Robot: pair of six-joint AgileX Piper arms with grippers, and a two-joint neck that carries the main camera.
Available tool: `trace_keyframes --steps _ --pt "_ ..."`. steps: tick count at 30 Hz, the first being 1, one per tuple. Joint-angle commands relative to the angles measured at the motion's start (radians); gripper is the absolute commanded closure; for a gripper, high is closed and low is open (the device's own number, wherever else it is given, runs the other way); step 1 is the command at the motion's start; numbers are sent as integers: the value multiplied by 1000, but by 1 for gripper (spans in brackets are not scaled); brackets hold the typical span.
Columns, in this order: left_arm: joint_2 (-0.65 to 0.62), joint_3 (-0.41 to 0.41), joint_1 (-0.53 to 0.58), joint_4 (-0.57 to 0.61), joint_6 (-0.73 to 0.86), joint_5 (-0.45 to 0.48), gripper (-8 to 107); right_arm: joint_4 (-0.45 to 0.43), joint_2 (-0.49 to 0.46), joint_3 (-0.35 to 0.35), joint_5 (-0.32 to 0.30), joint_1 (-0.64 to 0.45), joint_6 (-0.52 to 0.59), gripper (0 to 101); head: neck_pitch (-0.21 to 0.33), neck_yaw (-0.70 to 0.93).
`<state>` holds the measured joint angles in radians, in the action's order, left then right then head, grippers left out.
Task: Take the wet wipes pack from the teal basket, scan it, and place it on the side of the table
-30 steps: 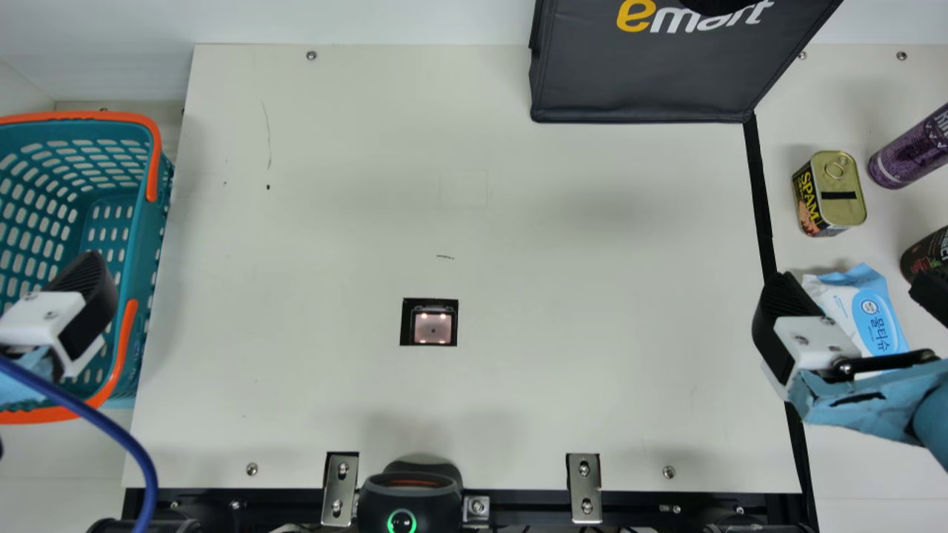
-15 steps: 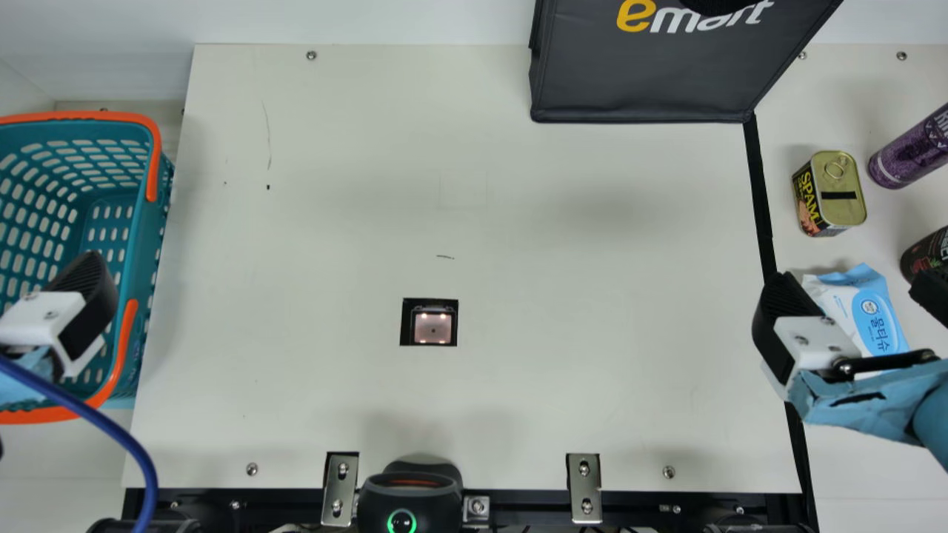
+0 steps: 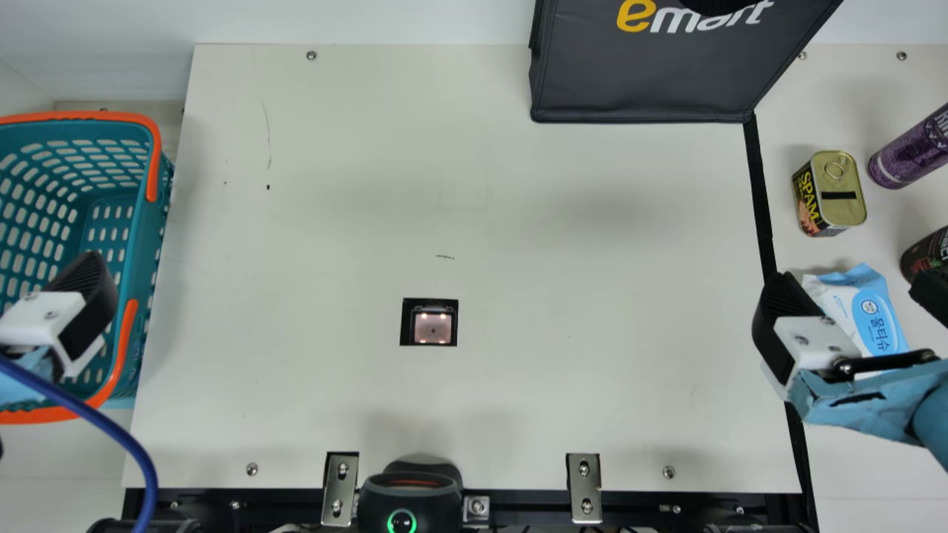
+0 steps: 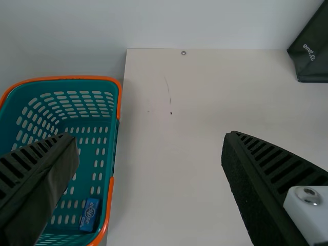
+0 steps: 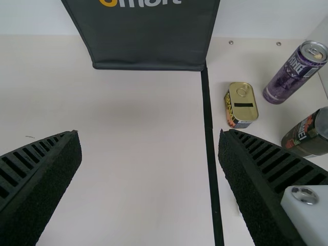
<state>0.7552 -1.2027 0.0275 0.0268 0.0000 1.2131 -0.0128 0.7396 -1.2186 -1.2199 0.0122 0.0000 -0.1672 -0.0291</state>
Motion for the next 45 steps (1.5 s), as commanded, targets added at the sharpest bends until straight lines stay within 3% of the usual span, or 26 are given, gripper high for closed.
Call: trace_keyframes --steps 1,45 --pt "0 0 0 0 0 0 9 0 0 0 0 0 0 6 29 2" --pt "0 0 0 0 0 0 9 0 0 0 1 0 0 6 29 2"
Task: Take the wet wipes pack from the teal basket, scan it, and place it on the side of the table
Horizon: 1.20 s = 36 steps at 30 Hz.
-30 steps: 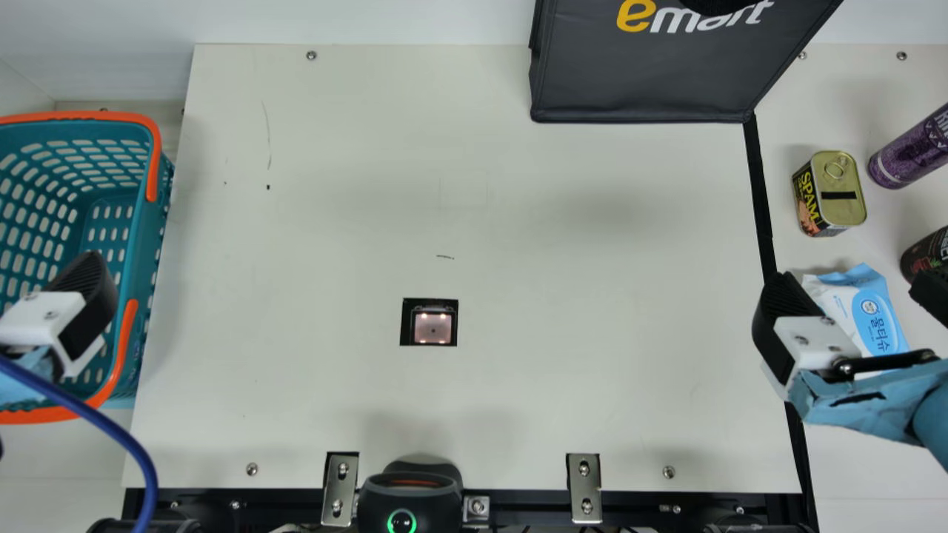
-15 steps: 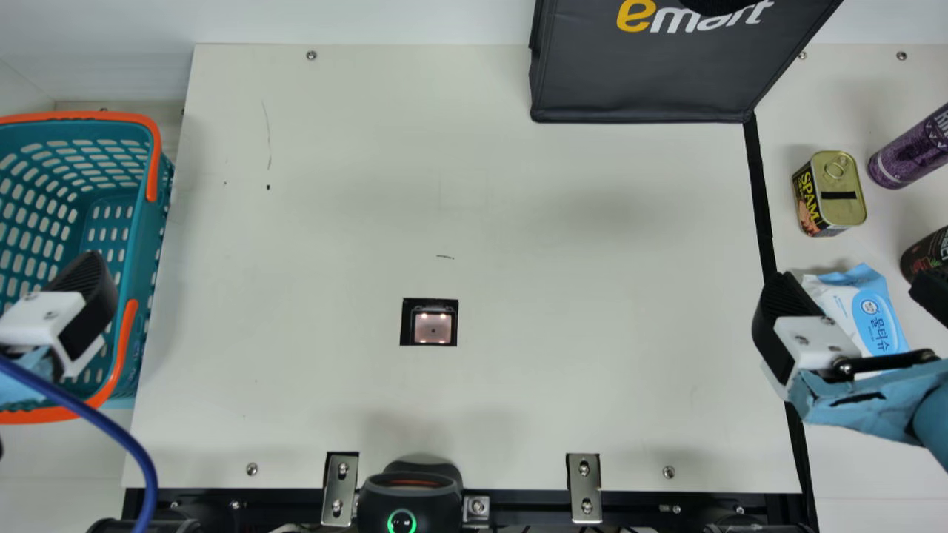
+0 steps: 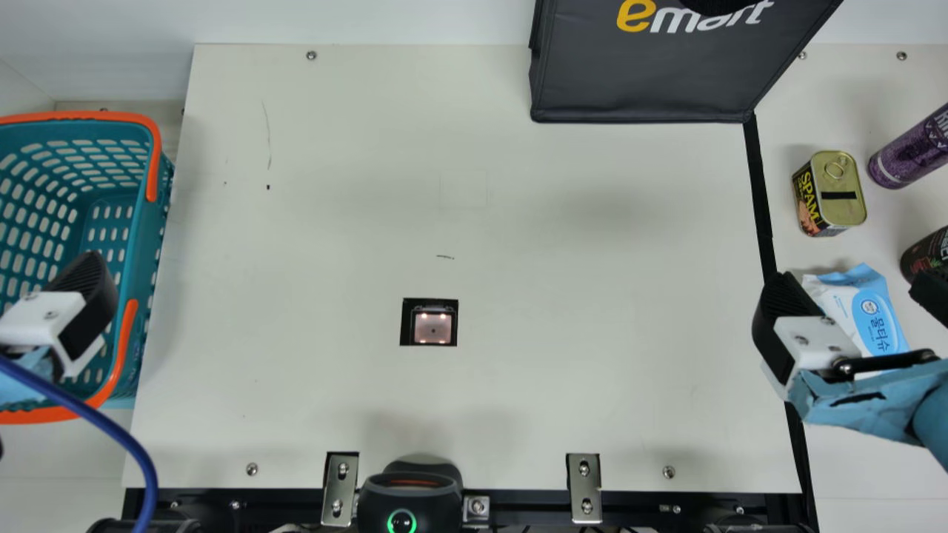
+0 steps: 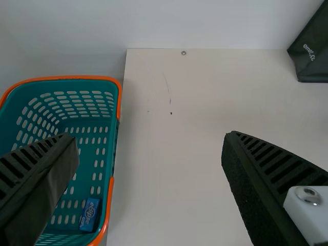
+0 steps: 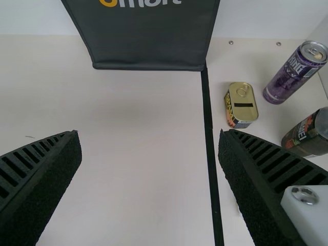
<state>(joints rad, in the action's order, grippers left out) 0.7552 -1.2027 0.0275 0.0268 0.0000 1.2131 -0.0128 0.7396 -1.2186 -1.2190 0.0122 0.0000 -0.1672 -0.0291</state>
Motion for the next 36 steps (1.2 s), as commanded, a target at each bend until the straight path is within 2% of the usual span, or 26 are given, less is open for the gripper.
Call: trace_keyframes --steps 1,36 --pt "0 0 0 0 0 0 9 0 0 0 0 0 0 6 29 2" --pt "0 0 0 0 0 0 9 0 0 0 0 0 0 6 29 2"
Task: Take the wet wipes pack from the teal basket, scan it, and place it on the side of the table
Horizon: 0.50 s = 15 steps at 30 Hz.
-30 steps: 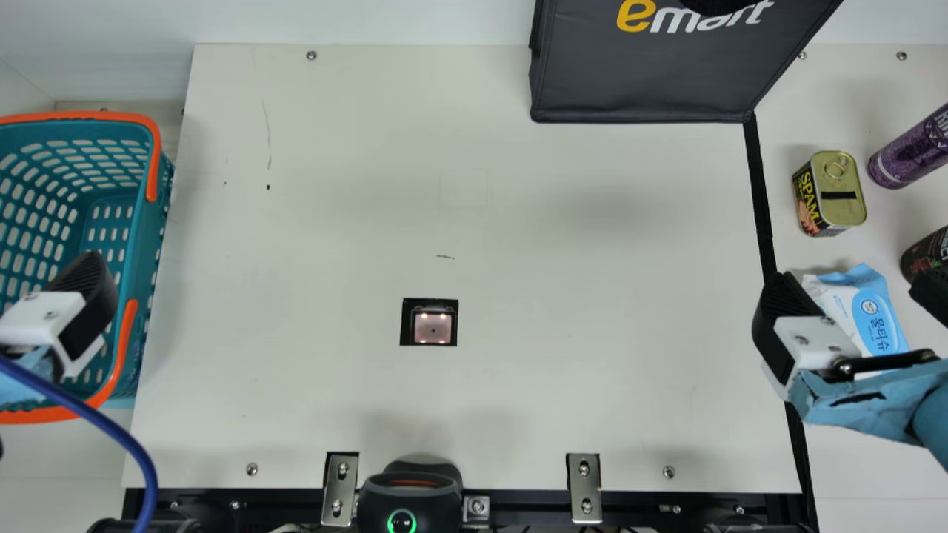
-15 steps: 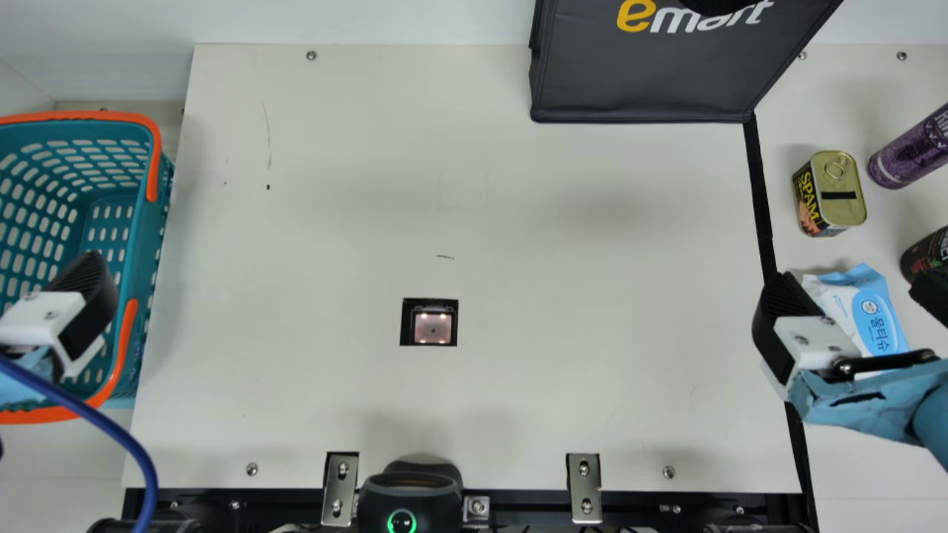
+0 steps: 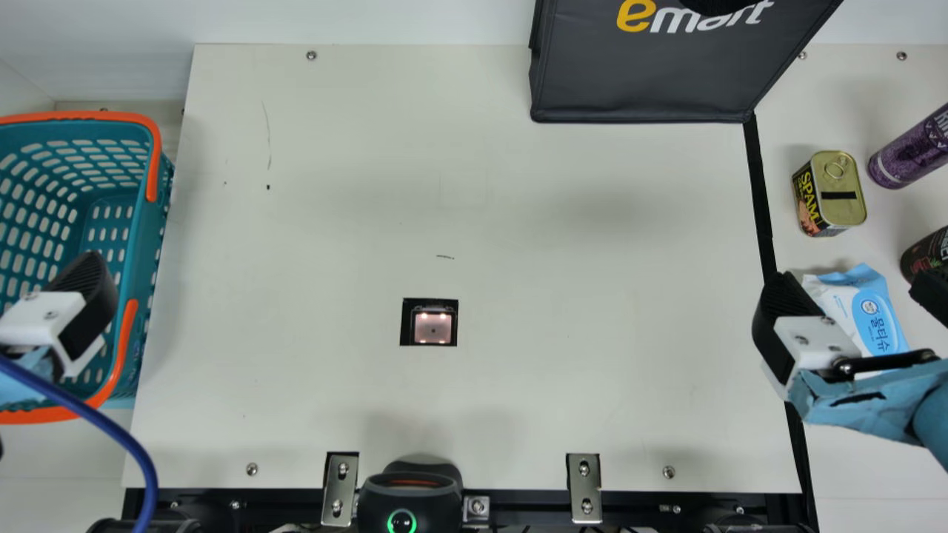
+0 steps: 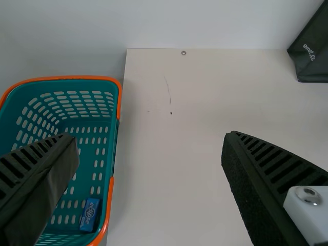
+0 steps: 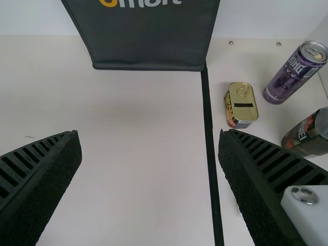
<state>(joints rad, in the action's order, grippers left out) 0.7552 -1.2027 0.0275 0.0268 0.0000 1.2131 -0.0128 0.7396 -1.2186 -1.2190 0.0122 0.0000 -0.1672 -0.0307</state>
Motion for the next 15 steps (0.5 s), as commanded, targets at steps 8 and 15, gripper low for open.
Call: trace_keyframes --steps 8,15 --pt "0 0 0 0 0 0 9 0 0 0 0 0 0 6 29 3" --pt "0 0 0 0 0 0 9 0 0 0 -1 0 0 6 29 3"
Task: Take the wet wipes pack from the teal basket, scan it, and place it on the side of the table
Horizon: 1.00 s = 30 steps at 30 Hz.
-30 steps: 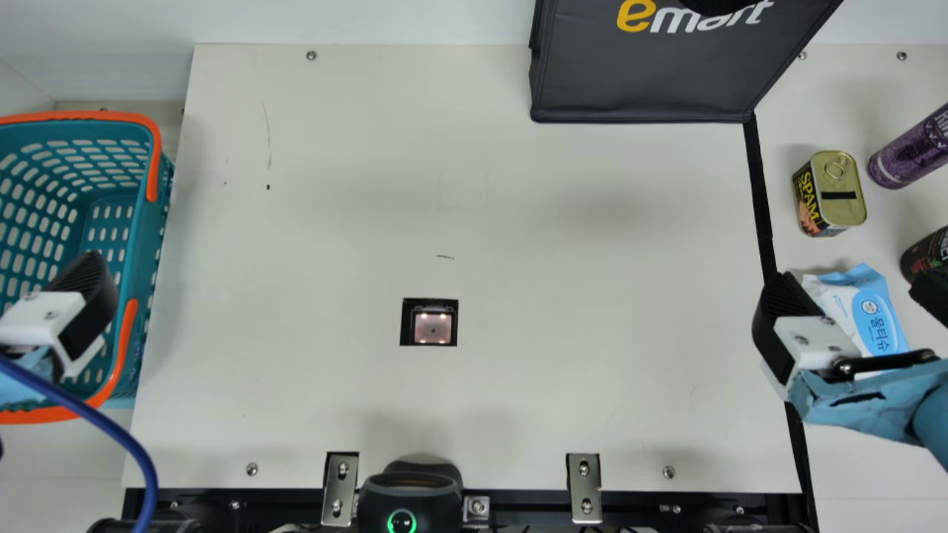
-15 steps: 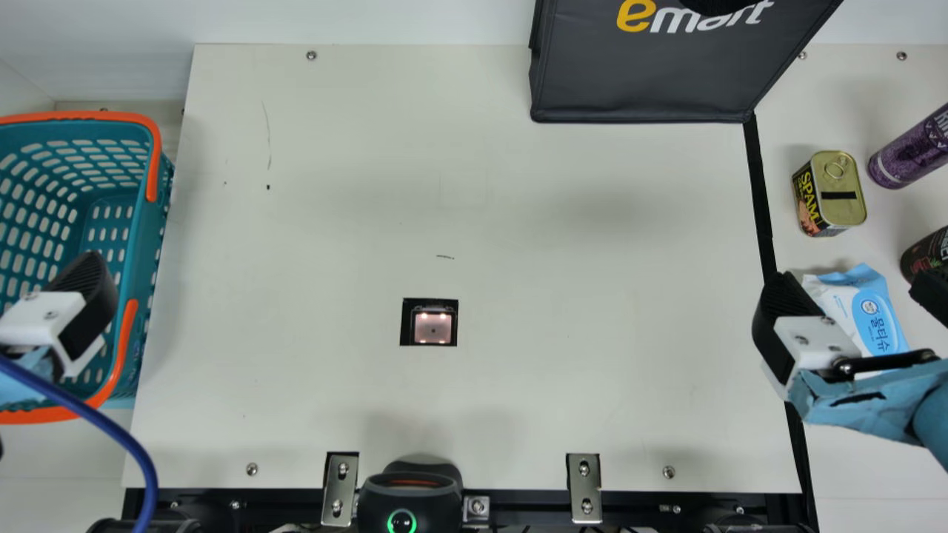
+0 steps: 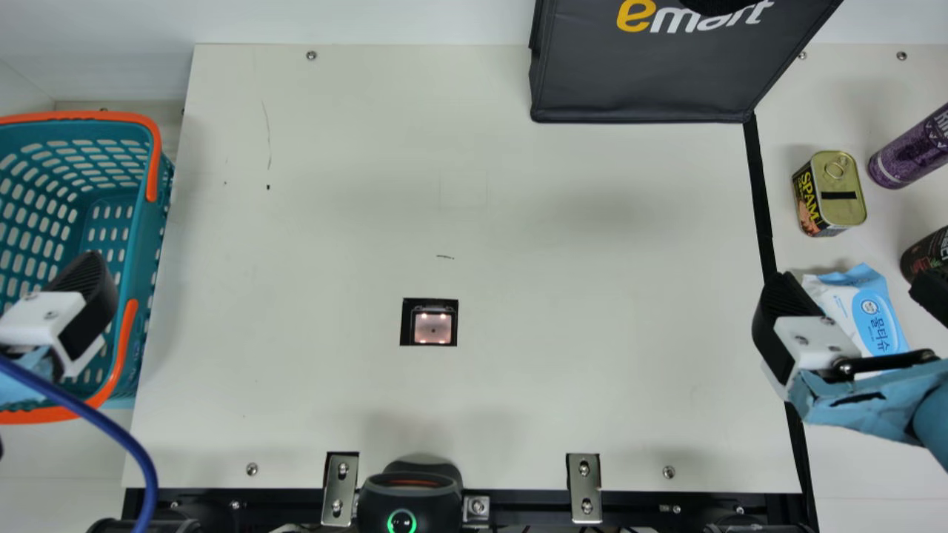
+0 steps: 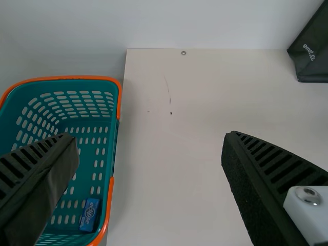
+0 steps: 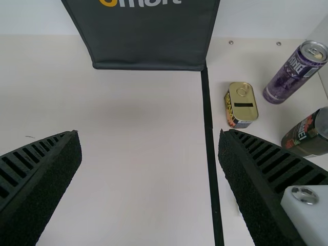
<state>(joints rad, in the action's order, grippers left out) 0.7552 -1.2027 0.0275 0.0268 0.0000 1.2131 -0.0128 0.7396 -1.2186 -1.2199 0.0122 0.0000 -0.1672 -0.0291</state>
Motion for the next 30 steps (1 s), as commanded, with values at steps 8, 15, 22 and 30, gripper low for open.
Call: trace_keyframes --steps 8,15,22,30 --pt "0 0 0 0 0 0 9 0 0 0 0 0 0 6 29 2" --pt "0 0 0 0 0 0 9 0 0 0 0 0 0 6 29 2" --pt "0 0 0 0 0 0 9 0 0 0 0 0 0 6 29 2" --pt "0 0 0 0 0 0 9 0 0 0 1 0 0 6 29 2"
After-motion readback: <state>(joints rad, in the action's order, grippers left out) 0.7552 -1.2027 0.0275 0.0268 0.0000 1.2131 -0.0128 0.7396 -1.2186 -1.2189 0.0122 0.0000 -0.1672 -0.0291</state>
